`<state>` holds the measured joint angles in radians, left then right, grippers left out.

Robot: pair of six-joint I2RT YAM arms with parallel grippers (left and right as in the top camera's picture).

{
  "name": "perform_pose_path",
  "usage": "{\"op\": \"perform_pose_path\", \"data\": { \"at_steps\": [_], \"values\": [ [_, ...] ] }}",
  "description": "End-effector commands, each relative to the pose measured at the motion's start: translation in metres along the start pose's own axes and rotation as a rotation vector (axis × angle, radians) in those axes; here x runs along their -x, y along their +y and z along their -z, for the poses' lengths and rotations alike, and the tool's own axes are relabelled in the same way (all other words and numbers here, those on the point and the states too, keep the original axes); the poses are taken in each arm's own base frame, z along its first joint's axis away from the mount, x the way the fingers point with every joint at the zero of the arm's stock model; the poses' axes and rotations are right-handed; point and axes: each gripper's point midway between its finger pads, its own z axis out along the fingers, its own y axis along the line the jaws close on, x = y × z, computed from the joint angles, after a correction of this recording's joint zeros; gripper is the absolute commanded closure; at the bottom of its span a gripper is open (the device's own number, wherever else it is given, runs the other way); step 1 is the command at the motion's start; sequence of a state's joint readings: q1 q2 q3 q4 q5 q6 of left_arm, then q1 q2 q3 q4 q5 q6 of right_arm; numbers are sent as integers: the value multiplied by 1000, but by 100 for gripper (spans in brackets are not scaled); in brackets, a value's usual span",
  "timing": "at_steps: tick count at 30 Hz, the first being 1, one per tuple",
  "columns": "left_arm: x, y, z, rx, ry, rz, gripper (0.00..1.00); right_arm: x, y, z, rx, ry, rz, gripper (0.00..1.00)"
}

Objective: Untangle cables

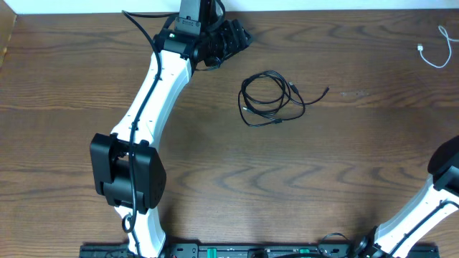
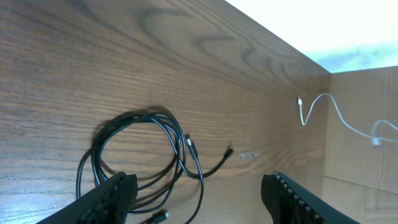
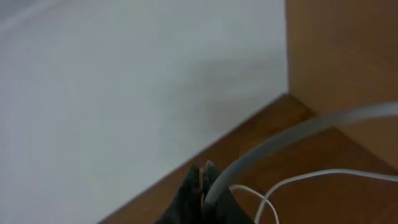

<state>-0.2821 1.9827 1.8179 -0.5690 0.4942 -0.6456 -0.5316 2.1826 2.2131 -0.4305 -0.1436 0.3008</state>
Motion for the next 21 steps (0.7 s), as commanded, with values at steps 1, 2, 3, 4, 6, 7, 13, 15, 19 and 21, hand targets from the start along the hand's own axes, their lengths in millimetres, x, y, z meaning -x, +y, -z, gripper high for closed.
{"op": "perform_pose_path", "data": {
  "at_steps": [1, 2, 3, 4, 6, 7, 13, 15, 19, 21],
  "values": [
    [1, 2, 0, 9, -7, -24, 30, -34, -13, -25, -28, 82, 11, 99],
    [1, 2, 0, 9, -7, -24, 30, -47, -18, -33, -38, 114, 6, 99],
    [1, 2, 0, 9, -6, -24, 30, -58, -22, -38, -44, 139, 2, 99],
    [0, 2, 0, 9, -5, -23, 30, -71, -26, -46, -48, 170, -3, 99],
    [0, 3, 0, 11, -3, -22, 31, -94, -31, -59, -38, 218, -10, 96],
    [-1, 3, 0, 13, -1, -21, 30, -106, -34, -65, -39, 244, -15, 90],
    [-3, 1, -1, 12, 4, -25, 30, -161, -49, -92, -58, 340, -14, 38],
    [-4, 1, -2, 16, 3, -28, 30, -165, -48, -92, -58, 351, -14, 23],
    [-6, -1, -3, 16, 5, -37, 30, -154, -30, -85, 25, 347, -7, 1],
    [-7, -1, -3, 16, 6, -69, 30, -140, -19, -77, 59, 328, 1, 1]
  ]
}}
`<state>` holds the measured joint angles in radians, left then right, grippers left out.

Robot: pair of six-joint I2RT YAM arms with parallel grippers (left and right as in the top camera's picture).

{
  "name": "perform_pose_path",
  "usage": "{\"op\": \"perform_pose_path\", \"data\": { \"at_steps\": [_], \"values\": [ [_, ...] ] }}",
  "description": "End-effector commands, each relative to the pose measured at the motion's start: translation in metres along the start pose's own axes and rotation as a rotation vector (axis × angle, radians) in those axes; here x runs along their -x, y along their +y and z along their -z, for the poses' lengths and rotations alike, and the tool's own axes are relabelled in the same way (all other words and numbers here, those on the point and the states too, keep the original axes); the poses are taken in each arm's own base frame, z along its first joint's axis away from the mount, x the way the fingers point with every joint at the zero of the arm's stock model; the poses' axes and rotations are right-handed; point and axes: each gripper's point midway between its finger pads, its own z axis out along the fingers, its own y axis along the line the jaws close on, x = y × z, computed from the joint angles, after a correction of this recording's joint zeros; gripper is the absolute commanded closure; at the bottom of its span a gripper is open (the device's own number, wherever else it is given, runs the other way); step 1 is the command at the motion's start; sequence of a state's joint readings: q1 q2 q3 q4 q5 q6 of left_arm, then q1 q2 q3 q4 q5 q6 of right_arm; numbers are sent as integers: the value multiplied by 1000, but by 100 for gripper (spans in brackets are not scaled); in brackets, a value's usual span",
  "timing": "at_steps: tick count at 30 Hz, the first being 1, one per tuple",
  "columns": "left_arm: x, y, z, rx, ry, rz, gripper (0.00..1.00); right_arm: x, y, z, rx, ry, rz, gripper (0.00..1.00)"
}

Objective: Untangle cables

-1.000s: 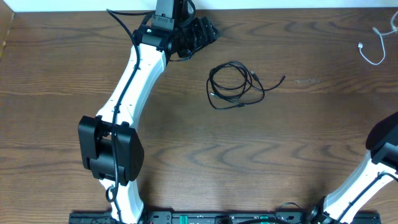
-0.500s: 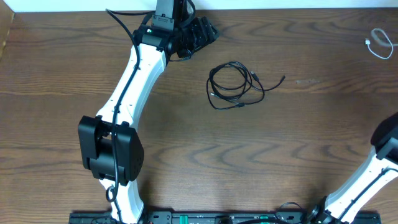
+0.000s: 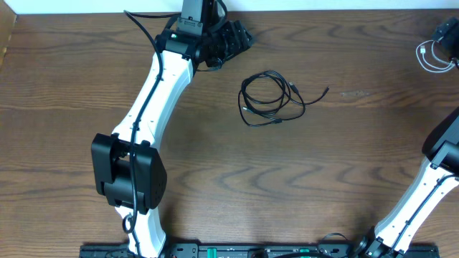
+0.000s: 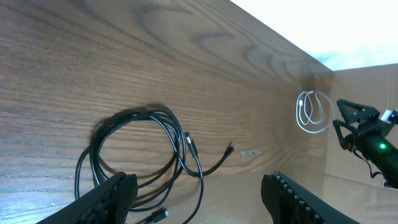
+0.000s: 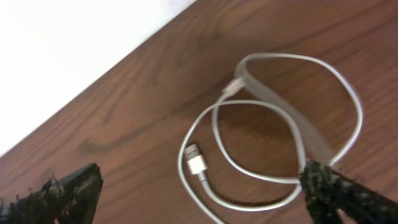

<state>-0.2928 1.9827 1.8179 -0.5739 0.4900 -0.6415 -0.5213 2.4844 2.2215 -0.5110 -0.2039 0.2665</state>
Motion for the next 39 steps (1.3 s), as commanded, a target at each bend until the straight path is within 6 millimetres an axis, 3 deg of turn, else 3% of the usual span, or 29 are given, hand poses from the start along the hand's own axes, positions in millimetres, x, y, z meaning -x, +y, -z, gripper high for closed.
{"op": "perform_pose_path", "data": {
  "at_steps": [1, 5, 8, 11, 15, 18, 22, 28, 34, 39],
  "values": [
    [-3, 1, -2, 13, -2, -77, 30, 32, 36, 40, 97, -63, 47, 1],
    [-3, 1, -2, 15, 2, -149, 30, 58, 53, 88, 110, -115, 70, 1],
    [-4, 2, -2, 18, 6, -214, 30, 64, 66, 127, 113, -118, 108, 1],
    [-7, 5, -1, 26, 20, -277, 30, 54, 80, 156, 121, -66, 112, 1],
    [-14, 25, 1, 117, 50, -303, 31, 15, 122, 180, 267, 71, 215, 6],
    [-22, 43, 4, 194, 89, -302, 31, -26, 151, 187, 343, 212, 243, 6],
    [-36, 53, 8, 224, 155, -334, 30, -81, 181, 187, 370, 379, 295, 10],
    [-56, 66, 15, 257, 257, -402, 31, -162, 232, 189, 369, 571, 473, 23],
    [-68, 73, 15, 272, 307, -409, 34, -190, 253, 194, 311, 593, 571, 27],
    [-79, 82, -2, 315, 316, -200, 44, -192, 254, 193, 265, 598, 506, 33]
  ]
}}
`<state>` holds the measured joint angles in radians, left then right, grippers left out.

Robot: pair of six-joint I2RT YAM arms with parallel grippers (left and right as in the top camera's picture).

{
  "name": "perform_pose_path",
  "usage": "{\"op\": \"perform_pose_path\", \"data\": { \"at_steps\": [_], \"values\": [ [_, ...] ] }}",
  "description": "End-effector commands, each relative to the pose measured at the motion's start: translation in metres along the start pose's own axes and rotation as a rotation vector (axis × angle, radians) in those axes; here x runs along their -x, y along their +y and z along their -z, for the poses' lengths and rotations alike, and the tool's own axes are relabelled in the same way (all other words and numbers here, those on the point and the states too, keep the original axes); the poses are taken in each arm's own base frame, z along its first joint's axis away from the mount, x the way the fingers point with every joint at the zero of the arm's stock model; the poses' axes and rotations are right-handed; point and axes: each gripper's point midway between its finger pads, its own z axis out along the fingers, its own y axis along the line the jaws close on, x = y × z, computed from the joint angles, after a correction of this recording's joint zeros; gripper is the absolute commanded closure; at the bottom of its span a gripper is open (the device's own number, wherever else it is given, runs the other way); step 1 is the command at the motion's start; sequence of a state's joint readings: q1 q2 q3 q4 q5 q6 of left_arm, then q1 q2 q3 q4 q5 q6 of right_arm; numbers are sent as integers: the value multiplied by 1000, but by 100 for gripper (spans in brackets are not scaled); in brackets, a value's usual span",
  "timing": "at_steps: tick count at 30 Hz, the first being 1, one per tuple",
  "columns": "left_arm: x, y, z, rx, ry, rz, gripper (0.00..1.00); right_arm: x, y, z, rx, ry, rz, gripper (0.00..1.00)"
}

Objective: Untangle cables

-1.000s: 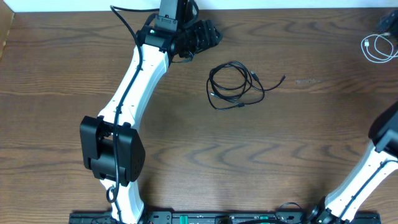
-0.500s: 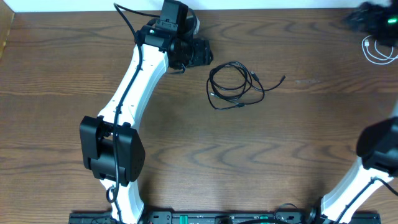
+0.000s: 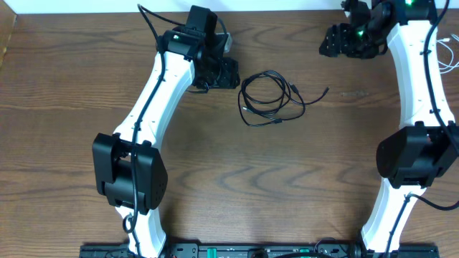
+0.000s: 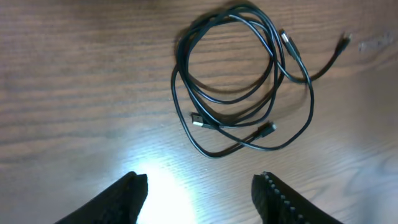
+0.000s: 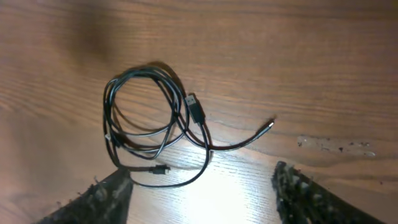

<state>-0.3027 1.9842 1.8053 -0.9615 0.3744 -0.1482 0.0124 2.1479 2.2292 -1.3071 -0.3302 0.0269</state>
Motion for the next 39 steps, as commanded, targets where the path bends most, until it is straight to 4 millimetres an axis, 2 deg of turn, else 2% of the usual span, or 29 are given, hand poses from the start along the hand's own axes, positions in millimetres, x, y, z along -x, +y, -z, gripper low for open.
{"op": "perform_pose_path", "data": {
  "at_steps": [1, 5, 10, 19, 27, 31, 35, 36, 37, 39],
  "values": [
    [-11, 4, -28, 24, 63, 194, 44, 0, -10, 1, -50, -2, -72, 34],
    [-19, -2, -58, 40, 108, 368, 50, 0, -12, 1, -58, -3, -79, 38],
    [-35, -12, -98, 72, 173, 519, 50, -4, -19, 1, -97, 10, -83, 39],
    [-43, -25, -143, 78, 189, 595, 50, -8, -20, -3, -99, 25, -85, 38],
    [-50, -38, -160, 64, 201, 587, 50, -16, -25, -16, -101, 55, -95, 37],
    [-52, -43, -161, 63, 205, 575, 57, -21, -26, -22, -101, 74, -99, 37],
    [-52, -43, -161, 63, 204, 576, 73, -23, -27, -25, -102, 79, -99, 37],
    [-51, -42, -160, 62, 204, 578, 80, -23, -27, -25, -101, 79, -100, 37],
    [-51, -41, -160, 62, 203, 580, 90, -23, -27, -25, -101, 79, -99, 37],
    [-50, -40, -158, 53, 209, 581, 92, -23, -26, -25, -101, 80, -99, 37]
  ]
}}
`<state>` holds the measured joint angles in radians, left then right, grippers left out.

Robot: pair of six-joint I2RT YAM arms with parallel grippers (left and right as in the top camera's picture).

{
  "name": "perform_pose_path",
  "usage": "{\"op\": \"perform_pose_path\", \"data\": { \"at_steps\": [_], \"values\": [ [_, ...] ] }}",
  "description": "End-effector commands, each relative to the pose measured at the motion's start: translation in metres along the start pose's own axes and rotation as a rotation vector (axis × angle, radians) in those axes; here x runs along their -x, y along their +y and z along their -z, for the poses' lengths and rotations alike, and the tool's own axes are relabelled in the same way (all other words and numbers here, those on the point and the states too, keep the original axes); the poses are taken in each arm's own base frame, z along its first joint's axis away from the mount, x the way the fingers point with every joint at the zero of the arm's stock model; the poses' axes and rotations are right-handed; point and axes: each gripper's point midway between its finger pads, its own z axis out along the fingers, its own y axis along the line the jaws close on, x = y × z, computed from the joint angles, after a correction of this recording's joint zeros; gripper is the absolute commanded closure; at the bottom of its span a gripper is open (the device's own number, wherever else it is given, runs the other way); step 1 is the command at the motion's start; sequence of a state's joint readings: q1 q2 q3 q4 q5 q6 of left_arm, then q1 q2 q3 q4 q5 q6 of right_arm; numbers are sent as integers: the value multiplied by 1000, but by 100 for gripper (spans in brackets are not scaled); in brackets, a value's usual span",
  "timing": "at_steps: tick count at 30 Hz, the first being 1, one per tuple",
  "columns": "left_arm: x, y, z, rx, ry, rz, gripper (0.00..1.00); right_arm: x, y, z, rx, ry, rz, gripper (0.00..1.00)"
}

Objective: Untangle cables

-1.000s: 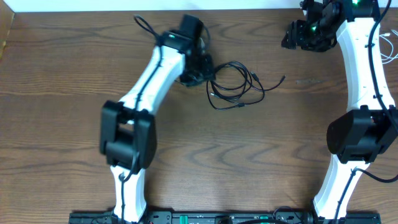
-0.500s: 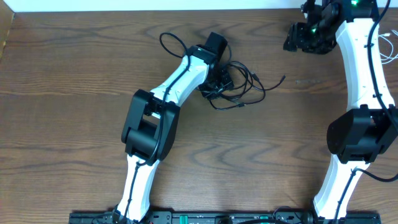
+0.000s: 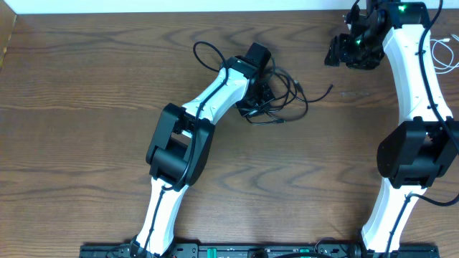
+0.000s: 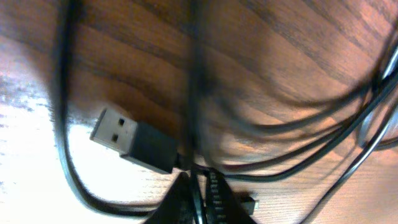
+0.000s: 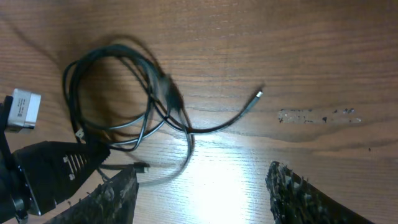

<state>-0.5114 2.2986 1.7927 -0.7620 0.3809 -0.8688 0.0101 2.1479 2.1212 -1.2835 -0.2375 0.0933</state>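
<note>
A tangled black cable (image 3: 292,87) lies on the wooden table (image 3: 86,107), right of centre at the back. My left gripper (image 3: 253,100) is down at the tangle's left edge. In the left wrist view it (image 4: 198,186) is shut on a thin black strand, just below a USB-A plug (image 4: 134,142). My right gripper (image 3: 343,54) hovers open above the table to the right of the tangle. Its wrist view shows the cable's loops (image 5: 163,87), the free end (image 5: 258,94) and nothing between its fingers (image 5: 202,182).
A coiled white cable (image 3: 446,56) lies at the far right edge of the table. The left arm stretches diagonally from the front centre to the tangle. The right arm stands along the right side.
My left gripper was open above the table to the left of the tangle; now it is down on the tangle's left edge and shut on a strand. The loops have shifted slightly. The right gripper stays open.
First my right gripper was shut on the white cable at the far right corner while the left hovered open at the back. Then the right was open over the coiled white cable. Later both hung open on either side of the black tangle. Now the left grips a strand.
</note>
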Motion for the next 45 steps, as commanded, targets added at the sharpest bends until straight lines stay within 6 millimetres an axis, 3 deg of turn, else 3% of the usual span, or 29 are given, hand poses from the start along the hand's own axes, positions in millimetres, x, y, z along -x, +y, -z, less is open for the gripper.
{"op": "perform_pose_path", "data": {
  "at_steps": [1, 6, 9, 15, 18, 23, 29, 33, 38, 45],
  "values": [
    [2, 6, -1, 3, 19, 5, 92, -2, -1, -2, -3, 5, -7, 36],
    [8, 2, 16, -31, 3, -63, 93, 0, 1, -2, 2, 0, -3, 35],
    [13, -5, 37, -64, -32, -135, 93, 0, 8, -4, 6, -3, 11, 35],
    [11, -34, 98, -156, -150, -378, 92, 3, 29, -7, 31, -19, 58, 34],
    [5, -48, 139, -204, -226, -505, 92, 2, 53, -8, 126, -24, 143, 30],
    [-3, -63, 186, -266, -323, -597, 93, 8, 91, -4, 281, -67, 229, 28],
    [1, -65, 198, -288, -351, -572, 93, 9, 124, 5, 445, -85, 264, 32],
    [15, -64, 206, -314, -382, -510, 93, 4, 129, 4, 449, -70, 270, 39],
    [36, -61, 226, -371, -413, -430, 92, -6, 137, -6, 450, -37, 267, 41],
    [31, -68, 249, -508, -346, -451, 93, -2, 134, -13, 411, -57, 281, 41]
  ]
}}
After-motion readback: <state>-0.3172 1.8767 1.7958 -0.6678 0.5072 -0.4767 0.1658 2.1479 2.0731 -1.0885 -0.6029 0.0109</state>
